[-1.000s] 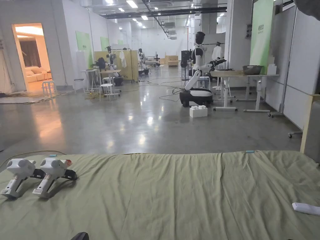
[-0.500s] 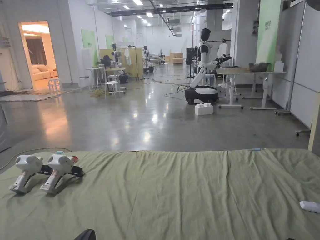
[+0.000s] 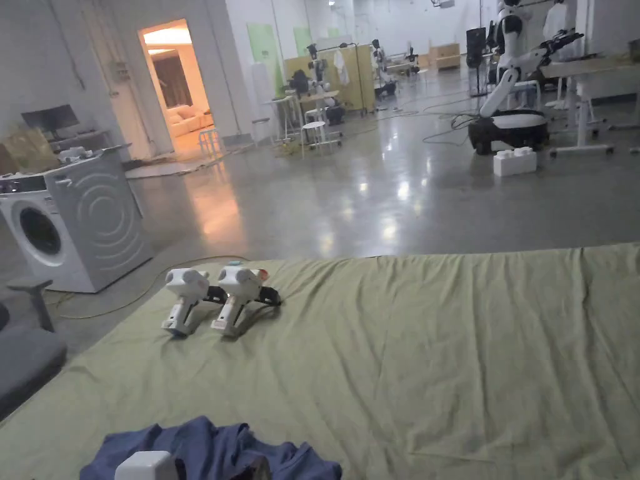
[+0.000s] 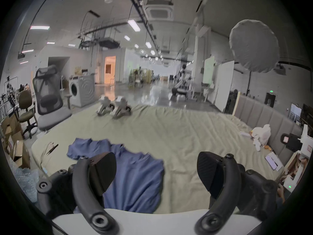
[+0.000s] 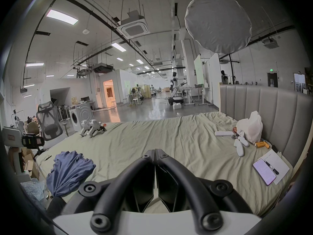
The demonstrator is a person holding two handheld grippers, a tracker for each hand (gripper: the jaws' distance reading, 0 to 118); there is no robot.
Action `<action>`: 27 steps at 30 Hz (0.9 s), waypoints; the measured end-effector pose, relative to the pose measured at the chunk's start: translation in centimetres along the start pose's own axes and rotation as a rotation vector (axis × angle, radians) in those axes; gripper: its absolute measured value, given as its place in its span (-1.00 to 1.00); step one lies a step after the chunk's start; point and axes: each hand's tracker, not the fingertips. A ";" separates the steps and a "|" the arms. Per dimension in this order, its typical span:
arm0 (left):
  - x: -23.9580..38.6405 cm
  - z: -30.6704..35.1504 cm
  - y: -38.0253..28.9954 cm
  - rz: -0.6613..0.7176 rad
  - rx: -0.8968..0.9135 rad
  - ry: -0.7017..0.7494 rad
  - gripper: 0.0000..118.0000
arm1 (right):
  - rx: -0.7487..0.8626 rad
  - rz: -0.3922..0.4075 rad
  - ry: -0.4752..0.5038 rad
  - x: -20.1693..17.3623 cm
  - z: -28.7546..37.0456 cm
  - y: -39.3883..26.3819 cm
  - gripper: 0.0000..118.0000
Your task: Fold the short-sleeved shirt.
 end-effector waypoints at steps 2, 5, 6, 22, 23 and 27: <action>-2.7 -1.9 -0.9 0.008 -0.076 0.038 0.70 | -0.032 -0.016 0.001 0.2 -0.4 -0.4 -1.00; -5.7 -5.8 -2.9 -0.005 -0.175 0.087 0.70 | -0.057 -0.029 0.006 0.3 -0.9 -0.8 -1.00; -6.5 -7.3 -3.5 0.008 -0.219 0.099 0.70 | -0.068 -0.026 0.006 0.4 -1.2 -0.9 -1.00; -11.0 -23.4 -10.9 0.005 -0.525 0.143 0.39 | -0.310 -0.027 -0.076 3.1 -3.6 -4.7 -1.00; -10.8 -23.2 -10.7 -0.032 -0.505 0.133 0.12 | -0.324 -0.043 -0.073 3.4 -3.7 -5.0 -1.00; -10.9 -23.5 -10.8 -0.003 -0.521 0.161 -1.00 | -0.342 -0.084 -0.063 4.0 -3.7 -5.5 -1.00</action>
